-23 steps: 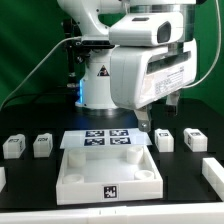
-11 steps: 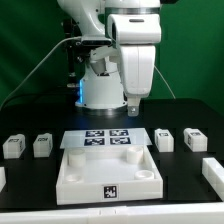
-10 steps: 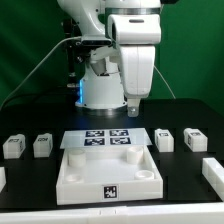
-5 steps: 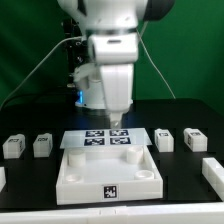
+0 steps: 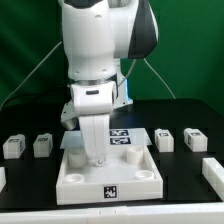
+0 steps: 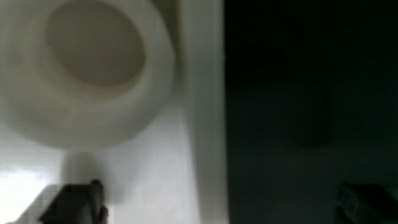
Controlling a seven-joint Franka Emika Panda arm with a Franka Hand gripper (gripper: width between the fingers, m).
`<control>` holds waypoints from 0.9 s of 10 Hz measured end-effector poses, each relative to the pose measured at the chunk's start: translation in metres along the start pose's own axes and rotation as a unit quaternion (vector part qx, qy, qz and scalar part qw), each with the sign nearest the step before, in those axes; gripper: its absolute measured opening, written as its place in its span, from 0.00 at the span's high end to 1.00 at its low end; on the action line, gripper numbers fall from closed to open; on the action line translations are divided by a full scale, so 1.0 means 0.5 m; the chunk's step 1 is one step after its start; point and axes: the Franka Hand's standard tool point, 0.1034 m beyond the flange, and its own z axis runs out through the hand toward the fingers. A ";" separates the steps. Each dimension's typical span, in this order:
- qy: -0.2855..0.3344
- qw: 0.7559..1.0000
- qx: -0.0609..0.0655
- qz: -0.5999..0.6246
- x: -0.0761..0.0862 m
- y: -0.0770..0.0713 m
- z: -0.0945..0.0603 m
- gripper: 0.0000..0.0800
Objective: Assemble one leg
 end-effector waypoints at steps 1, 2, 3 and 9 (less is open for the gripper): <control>0.000 1.000 0.001 -0.001 -0.004 -0.001 0.002 0.22; 0.000 1.000 0.002 0.001 -0.006 -0.002 0.003 0.22; 0.000 1.000 0.002 0.001 -0.006 -0.002 0.003 0.43; 0.000 1.000 -0.003 0.002 -0.007 0.003 0.000 0.91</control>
Offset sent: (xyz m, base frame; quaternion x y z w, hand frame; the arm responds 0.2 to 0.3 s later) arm 0.0000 0.0000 0.0000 0.0000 0.0000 0.0000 1.0000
